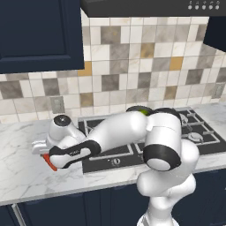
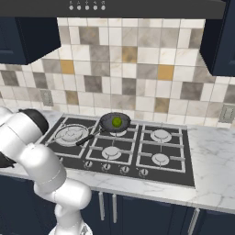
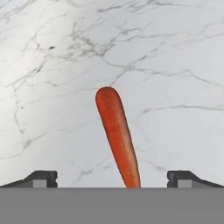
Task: Put the lime and carrot in the pan. Then turn on the rear center burner and set the heat to medium.
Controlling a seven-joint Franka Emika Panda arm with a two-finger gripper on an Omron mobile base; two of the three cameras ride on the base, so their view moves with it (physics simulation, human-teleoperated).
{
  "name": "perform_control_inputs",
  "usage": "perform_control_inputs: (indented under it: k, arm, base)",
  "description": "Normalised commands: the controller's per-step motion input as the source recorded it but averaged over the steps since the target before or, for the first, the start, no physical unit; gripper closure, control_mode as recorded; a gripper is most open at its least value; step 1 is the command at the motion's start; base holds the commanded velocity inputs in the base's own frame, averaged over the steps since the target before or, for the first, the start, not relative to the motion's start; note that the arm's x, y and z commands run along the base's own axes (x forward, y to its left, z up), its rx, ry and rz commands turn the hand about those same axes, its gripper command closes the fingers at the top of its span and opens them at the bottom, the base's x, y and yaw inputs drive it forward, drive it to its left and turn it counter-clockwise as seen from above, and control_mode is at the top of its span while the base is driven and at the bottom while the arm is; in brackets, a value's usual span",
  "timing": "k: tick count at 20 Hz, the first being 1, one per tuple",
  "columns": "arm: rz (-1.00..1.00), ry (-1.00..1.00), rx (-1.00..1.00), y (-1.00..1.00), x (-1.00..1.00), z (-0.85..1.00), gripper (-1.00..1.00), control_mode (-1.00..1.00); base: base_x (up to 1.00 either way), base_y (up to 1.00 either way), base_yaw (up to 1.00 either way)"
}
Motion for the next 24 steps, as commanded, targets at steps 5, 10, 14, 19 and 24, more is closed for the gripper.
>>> perform_control_inputs:
  k: [5,10,14,19,24]
  arm:
    - [0.01,0.05,0.0,-0.01,0.0,-0.19,-1.0,-1.0]
    - [0.01,0.03,0.0,0.0,0.0,-0.17,-1.0,-1.0]
    - [0.01,0.0,-0.02,0.0,0.0,-0.09,-1.0,-1.0]
    - [0.04,0.0,-0.02,0.0,0.03,0.0,-1.0,-1.0]
    - [0.03,0.0,0.0,0.0,0.06,0.0,-1.0,-1.0]
  base:
    - [0.0,0.0,0.0]
    - [0.0,0.0,0.0]
    - [0.0,0.0,0.0]
    - [0.0,0.0,0.0]
    - [0.0,0.0,0.0]
